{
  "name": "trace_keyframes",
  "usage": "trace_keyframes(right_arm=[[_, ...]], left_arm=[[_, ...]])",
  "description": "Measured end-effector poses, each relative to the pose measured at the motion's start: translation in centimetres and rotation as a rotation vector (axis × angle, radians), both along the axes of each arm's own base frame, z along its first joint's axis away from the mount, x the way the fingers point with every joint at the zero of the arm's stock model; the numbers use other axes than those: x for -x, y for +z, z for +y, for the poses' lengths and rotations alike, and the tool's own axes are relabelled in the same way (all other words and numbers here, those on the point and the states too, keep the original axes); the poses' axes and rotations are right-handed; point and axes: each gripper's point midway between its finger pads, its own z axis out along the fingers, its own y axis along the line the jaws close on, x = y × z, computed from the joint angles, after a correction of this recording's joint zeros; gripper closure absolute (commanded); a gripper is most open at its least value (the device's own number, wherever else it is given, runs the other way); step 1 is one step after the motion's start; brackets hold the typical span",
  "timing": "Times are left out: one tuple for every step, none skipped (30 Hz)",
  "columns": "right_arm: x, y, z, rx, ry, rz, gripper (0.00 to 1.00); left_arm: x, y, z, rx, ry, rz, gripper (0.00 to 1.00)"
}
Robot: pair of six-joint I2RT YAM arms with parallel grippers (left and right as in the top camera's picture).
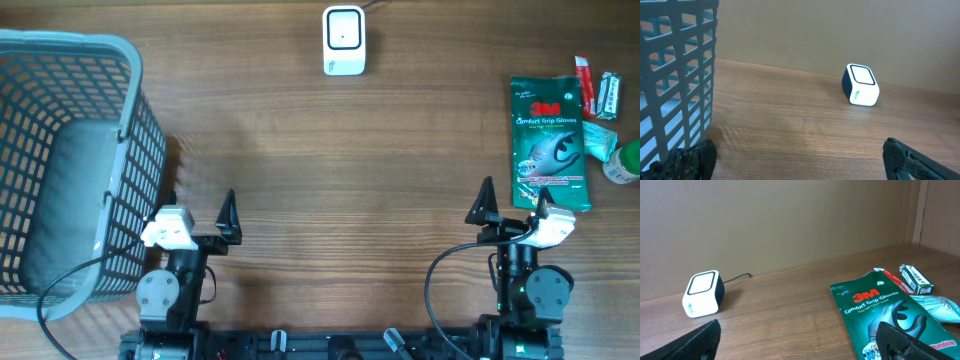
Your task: Scan the item barcode
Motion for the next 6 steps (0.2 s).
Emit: trace_keyframes(right_arm=[[0.0,0.0,0.0,0.0,0.0,0.0,0.0],[0.0,0.0,0.0,0.0,0.0,0.0,0.0],[0.0,0.0,0.0,0.0,0.0,0.0,0.0],[0.0,0.0,0.0,0.0,0.0,0.0,0.0],[0.0,0.0,0.0,0.0,0.0,0.0,0.0],[0.0,0.0,0.0,0.002,0.0,0.0,0.0]], left_arm=[[0.0,0.0,0.0,0.0,0.0,0.0,0.0],[0.0,0.0,0.0,0.0,0.0,0.0,0.0],[0.0,-0.01,0.0,0.0,0.0,0.0,0.0],[0.0,0.0,0.0,0.0,0.0,0.0,0.0],[0.0,0.0,0.0,0.0,0.0,0.0,0.0],[0.0,0.0,0.0,0.0,0.0,0.0,0.0]])
